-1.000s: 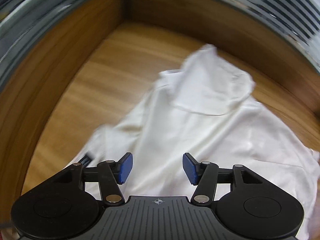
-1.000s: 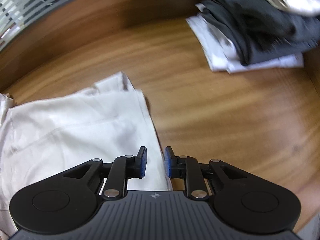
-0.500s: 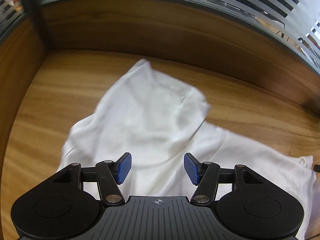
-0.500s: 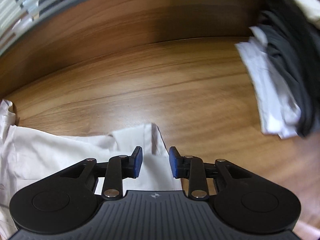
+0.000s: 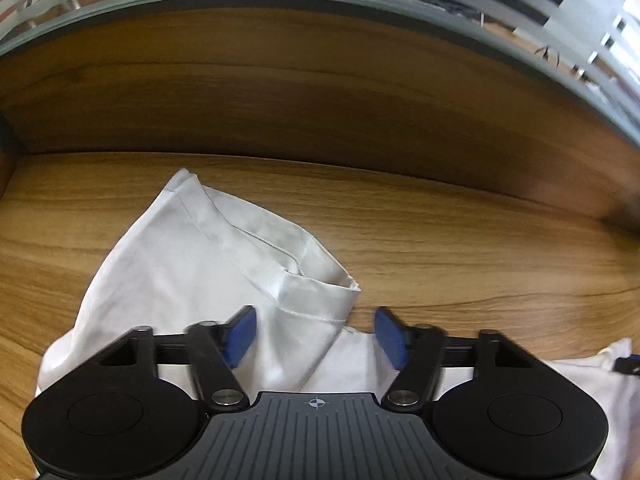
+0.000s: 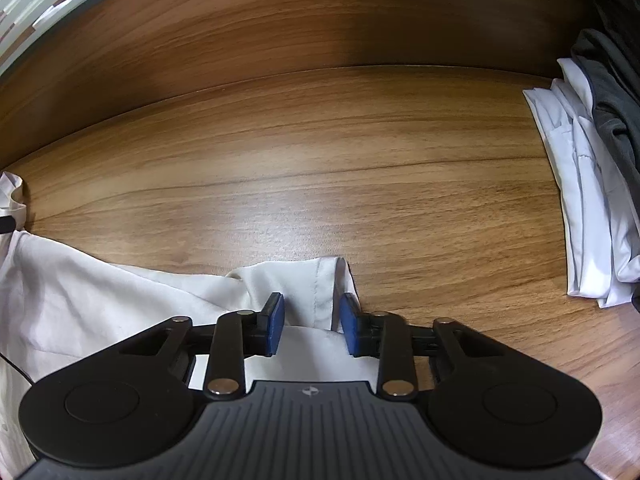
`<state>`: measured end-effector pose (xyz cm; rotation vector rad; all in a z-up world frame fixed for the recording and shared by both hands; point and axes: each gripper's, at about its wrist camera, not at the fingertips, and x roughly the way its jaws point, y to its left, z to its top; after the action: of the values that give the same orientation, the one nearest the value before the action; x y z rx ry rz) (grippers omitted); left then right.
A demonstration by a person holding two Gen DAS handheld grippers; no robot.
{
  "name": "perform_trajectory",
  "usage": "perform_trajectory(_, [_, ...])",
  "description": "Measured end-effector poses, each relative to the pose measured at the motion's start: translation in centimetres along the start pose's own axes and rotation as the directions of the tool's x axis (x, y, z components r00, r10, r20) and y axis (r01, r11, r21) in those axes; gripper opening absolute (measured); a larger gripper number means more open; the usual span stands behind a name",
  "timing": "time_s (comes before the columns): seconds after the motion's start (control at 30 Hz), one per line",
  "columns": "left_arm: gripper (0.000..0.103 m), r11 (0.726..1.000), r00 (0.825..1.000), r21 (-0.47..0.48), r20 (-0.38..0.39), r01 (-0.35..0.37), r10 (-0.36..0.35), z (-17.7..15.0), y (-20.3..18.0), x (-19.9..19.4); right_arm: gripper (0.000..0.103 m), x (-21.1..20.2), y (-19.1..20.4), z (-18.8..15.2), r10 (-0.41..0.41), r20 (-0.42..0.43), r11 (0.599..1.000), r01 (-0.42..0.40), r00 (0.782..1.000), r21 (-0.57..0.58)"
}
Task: Fold clothes
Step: 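Pinch the shirt hem with both grippers and pull it taut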
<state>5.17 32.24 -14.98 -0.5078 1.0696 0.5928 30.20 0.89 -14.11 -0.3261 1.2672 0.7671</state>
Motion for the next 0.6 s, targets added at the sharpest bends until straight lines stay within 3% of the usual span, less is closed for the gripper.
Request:
perform_trajectory(0.03, [0.017, 1.0, 1.0, 0.001, -0.002, -0.006, 0.006, 0.1, 0.0, 0.1, 0.005, -0.1, 0.0, 0.0, 0.0, 0.004, 1.0, 0.0, 1.0, -0.003])
perform_trajectory(0.1, [0.006, 1.0, 1.0, -0.008, 0.011, -0.008, 0.008, 0.2, 0.2, -0.1, 0.004, -0.2, 0.1, 0.0, 0.0, 0.012, 1.0, 0.0, 1.0, -0.01])
perform_trajectory(0.27, [0.005, 1.0, 0.998, -0.028, 0.059, -0.008, 0.01, 0.9, 1.0, -0.9, 0.003, -2.0, 0.3, 2.7, 0.016, 0.068, 0.999, -0.012, 0.998, -0.046])
perform_trajectory(0.47, [0.004, 0.999, 0.997, -0.035, 0.076, -0.02, 0.022, 1.9, 1.4, -0.7, 0.005, -1.1, 0.1, 5.3, 0.004, 0.058, 0.997, 0.0, 0.998, -0.074])
perform_trajectory(0.6, [0.004, 0.999, 0.997, -0.038, 0.075, -0.023, 0.026, 2.1, 1.6, -0.7, 0.02, -0.4, 0.0, 7.1, -0.004, 0.052, 0.996, 0.009, 0.999, -0.092])
